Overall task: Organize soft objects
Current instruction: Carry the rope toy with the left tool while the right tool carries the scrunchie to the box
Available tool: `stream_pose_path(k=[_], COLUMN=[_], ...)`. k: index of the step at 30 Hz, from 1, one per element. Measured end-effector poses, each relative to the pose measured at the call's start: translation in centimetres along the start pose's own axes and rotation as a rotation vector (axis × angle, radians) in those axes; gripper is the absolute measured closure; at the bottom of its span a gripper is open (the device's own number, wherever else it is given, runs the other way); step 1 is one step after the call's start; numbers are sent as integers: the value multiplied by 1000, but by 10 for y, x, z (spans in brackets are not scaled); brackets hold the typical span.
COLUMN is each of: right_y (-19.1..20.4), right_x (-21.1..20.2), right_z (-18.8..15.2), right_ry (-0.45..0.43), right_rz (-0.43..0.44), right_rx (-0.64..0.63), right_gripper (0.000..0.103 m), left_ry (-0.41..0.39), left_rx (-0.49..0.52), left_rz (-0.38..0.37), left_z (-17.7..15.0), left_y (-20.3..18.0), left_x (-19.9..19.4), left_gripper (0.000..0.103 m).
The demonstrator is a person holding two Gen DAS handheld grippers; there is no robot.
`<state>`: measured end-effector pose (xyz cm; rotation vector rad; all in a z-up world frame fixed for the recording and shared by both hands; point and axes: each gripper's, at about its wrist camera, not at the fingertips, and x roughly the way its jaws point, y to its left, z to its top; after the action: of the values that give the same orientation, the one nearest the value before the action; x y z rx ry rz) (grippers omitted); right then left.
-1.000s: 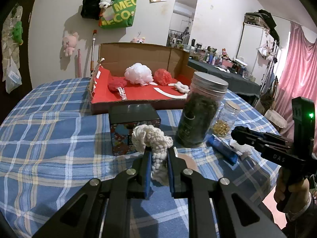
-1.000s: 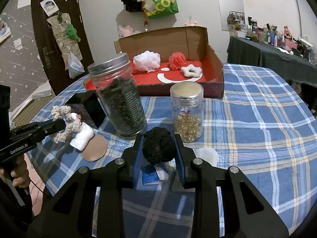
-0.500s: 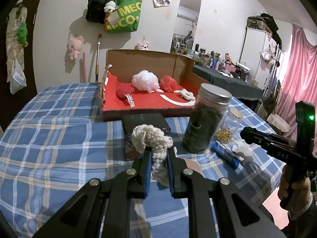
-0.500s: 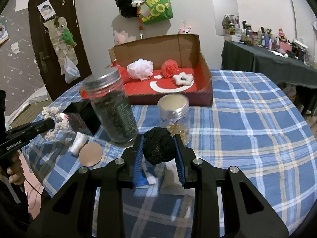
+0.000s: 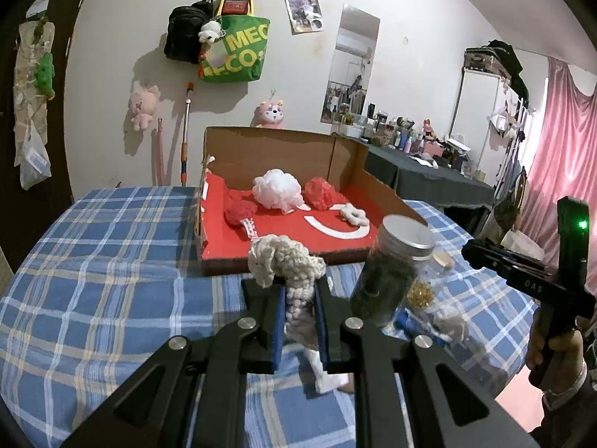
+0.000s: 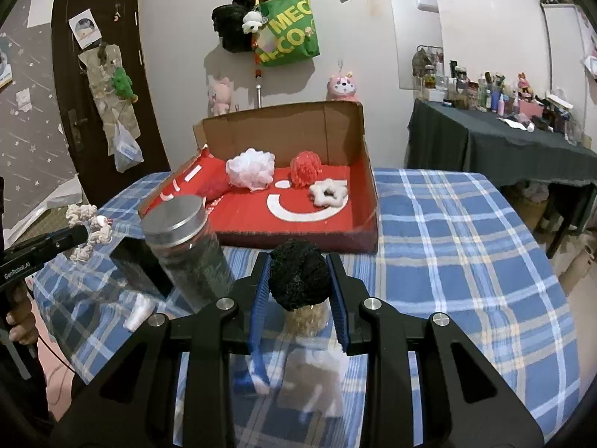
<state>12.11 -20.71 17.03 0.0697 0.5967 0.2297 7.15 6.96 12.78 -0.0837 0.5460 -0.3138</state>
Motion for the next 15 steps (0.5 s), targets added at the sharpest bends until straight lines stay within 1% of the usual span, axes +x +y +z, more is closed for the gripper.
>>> stream_pose_path(k=[7,15], right_y=[-3,-4], right_x=[11,42], right_z=[19,41], right_ry=[7,68], right_rz=[4,38], right_rx=[-24,-69], right_gripper=[75,75], left_ry=[4,51], left_rx=[8,24], left_rz=[-3,-18], left_z=[20,40], left_y=[1,5], left_x=[14,39], left_gripper=[88,88])
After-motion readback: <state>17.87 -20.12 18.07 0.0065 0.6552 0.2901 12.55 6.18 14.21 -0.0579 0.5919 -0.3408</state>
